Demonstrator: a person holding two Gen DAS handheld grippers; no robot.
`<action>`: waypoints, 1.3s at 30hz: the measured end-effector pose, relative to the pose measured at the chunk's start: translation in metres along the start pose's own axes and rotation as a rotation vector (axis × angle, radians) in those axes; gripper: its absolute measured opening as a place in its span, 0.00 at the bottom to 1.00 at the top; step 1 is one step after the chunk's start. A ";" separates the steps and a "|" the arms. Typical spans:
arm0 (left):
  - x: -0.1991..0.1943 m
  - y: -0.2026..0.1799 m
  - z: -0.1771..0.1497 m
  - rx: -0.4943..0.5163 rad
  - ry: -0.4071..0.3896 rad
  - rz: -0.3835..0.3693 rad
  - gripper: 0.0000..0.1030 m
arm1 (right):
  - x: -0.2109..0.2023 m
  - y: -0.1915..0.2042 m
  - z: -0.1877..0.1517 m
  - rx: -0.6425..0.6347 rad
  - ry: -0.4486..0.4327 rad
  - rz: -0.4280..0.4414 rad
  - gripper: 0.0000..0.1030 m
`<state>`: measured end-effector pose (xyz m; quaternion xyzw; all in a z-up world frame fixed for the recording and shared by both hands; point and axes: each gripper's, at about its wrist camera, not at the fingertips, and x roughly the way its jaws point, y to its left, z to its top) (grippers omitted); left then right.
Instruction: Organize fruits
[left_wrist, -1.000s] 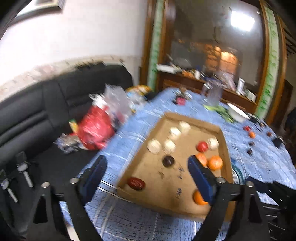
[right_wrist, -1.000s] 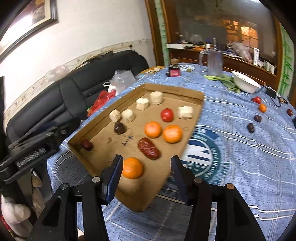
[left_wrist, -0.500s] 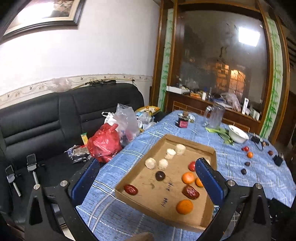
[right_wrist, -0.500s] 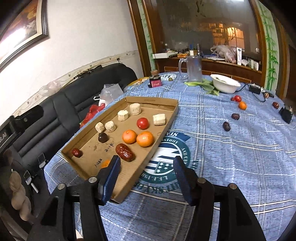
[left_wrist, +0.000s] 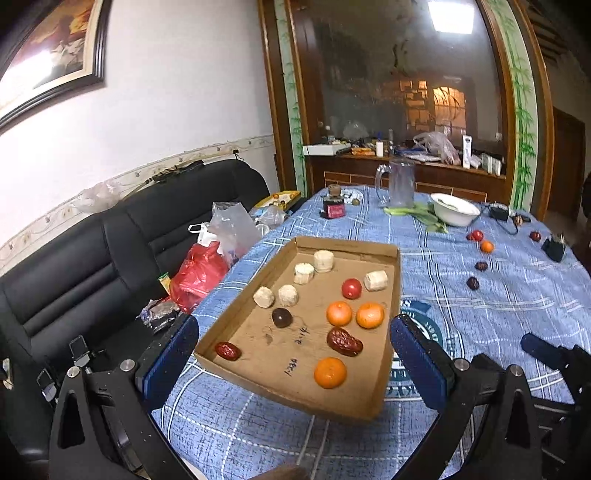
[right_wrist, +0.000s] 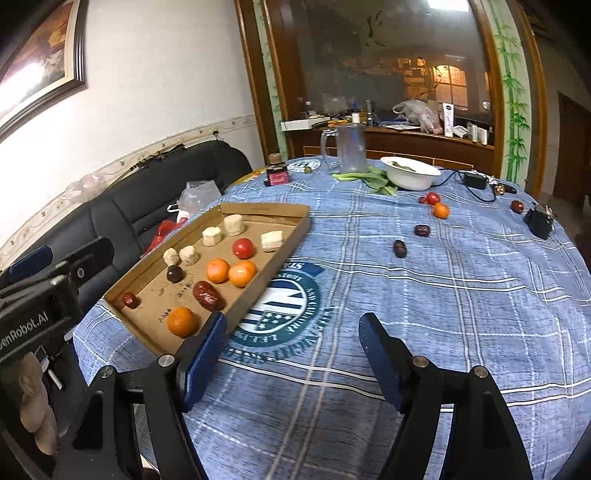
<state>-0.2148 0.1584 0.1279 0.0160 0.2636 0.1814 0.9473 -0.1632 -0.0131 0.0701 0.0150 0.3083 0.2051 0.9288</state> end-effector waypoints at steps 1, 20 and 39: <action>0.000 -0.003 -0.001 0.007 0.007 -0.002 1.00 | 0.000 -0.002 0.000 0.005 0.000 0.000 0.77; 0.024 -0.007 -0.017 0.002 0.125 -0.035 1.00 | 0.013 0.004 -0.006 -0.038 0.050 -0.037 0.79; 0.034 -0.003 -0.023 -0.027 0.170 -0.052 1.00 | 0.021 -0.004 -0.007 -0.023 0.077 -0.055 0.80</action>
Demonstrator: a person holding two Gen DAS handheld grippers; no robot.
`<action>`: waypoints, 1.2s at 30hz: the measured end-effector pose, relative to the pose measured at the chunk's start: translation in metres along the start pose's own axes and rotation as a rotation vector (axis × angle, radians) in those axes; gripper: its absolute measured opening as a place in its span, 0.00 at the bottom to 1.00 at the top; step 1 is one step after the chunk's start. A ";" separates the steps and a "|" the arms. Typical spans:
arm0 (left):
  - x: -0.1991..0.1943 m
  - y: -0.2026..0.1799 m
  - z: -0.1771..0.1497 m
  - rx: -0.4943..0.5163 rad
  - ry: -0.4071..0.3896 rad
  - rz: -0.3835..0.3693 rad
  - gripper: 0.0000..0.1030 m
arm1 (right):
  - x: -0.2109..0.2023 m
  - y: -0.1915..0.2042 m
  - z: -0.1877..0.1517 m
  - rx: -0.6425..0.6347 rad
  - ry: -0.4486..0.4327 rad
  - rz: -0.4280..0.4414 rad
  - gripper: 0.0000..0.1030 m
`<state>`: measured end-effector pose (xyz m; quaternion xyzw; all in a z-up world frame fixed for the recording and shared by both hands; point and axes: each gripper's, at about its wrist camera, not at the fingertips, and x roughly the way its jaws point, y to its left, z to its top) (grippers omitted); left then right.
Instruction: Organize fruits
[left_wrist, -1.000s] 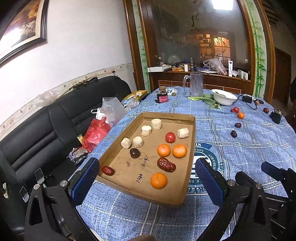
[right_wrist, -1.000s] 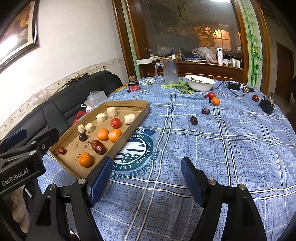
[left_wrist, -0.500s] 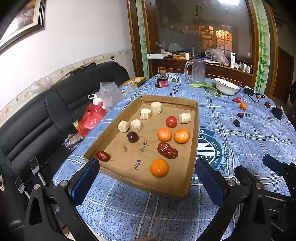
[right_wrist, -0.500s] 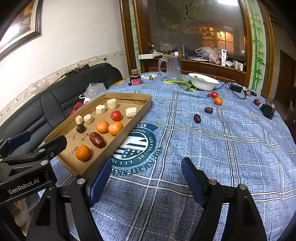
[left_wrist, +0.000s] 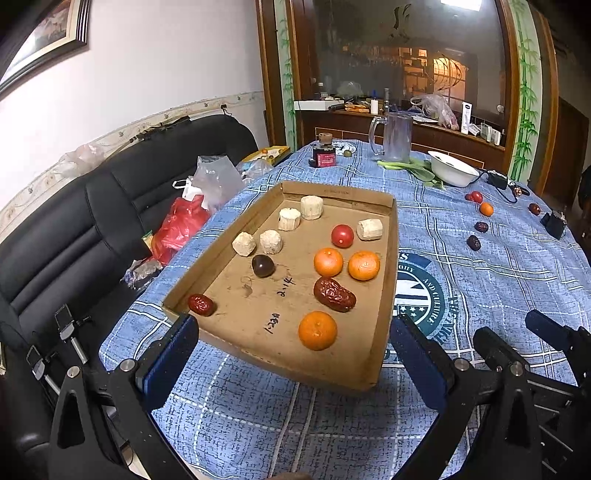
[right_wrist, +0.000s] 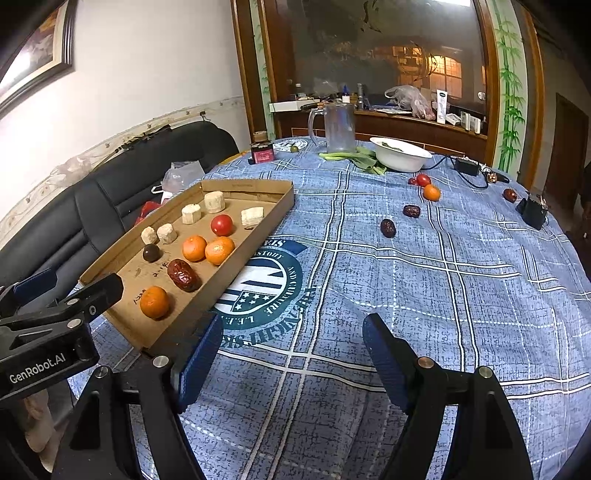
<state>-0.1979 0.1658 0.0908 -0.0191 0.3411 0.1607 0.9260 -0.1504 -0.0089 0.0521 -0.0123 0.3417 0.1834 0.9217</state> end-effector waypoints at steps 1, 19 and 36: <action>0.000 0.000 0.000 0.000 0.001 -0.001 1.00 | 0.000 0.000 0.000 0.000 0.000 0.000 0.80; 0.025 0.013 -0.006 -0.053 0.081 0.006 1.00 | 0.002 -0.001 -0.002 -0.004 0.004 0.002 0.80; 0.031 0.013 -0.010 -0.042 0.093 0.034 1.00 | 0.002 0.001 -0.002 0.001 0.003 0.002 0.80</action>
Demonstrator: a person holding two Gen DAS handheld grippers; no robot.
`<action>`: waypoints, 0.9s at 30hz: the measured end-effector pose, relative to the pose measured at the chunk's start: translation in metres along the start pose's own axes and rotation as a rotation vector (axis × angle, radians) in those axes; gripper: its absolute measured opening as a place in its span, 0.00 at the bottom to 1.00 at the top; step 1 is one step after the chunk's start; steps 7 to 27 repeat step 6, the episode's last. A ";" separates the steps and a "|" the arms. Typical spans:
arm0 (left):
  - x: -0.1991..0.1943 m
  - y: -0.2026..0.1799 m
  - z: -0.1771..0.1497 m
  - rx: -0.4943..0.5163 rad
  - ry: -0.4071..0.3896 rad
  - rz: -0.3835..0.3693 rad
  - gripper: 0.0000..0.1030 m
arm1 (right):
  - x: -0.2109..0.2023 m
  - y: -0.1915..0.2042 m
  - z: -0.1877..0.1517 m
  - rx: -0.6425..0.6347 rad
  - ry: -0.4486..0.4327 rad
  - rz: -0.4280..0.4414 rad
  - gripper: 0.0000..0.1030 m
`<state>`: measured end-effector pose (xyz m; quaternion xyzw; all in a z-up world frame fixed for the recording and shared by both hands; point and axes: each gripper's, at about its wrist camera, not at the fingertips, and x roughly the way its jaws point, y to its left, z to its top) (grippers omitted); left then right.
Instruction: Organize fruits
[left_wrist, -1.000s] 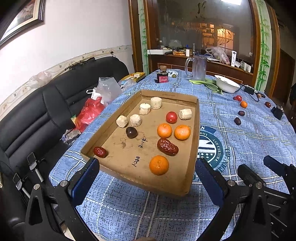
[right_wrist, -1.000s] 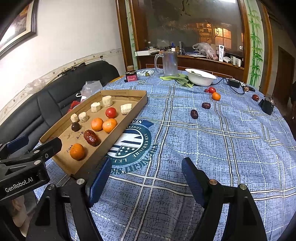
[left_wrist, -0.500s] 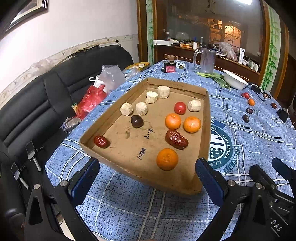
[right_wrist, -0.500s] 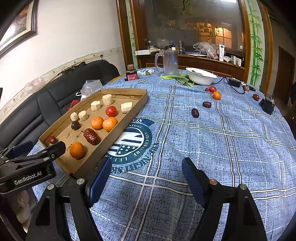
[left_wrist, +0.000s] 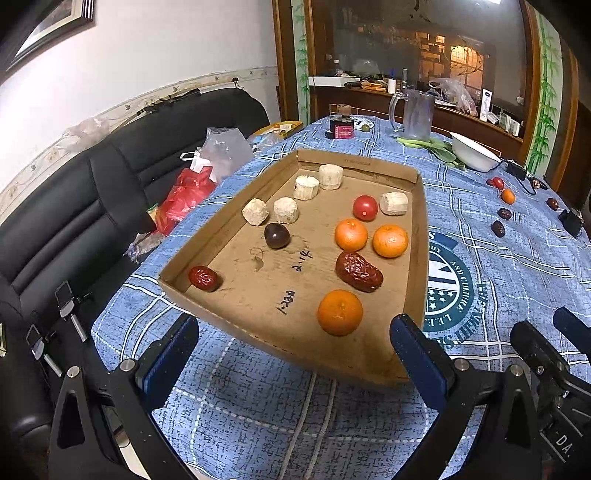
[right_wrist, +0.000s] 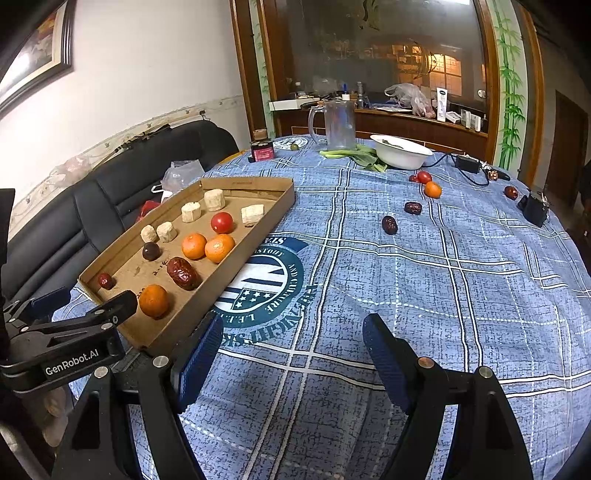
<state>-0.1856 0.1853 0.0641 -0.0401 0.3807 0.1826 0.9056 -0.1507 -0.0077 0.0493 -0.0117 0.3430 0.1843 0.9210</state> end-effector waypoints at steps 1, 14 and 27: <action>0.000 0.000 0.000 0.000 0.001 0.003 1.00 | 0.000 0.000 0.000 0.001 0.000 0.000 0.80; -0.001 0.000 0.001 0.002 -0.005 0.012 1.00 | -0.001 -0.003 0.001 0.008 -0.006 -0.002 0.80; -0.001 0.000 0.001 0.002 -0.005 0.012 1.00 | -0.001 -0.003 0.001 0.008 -0.006 -0.002 0.80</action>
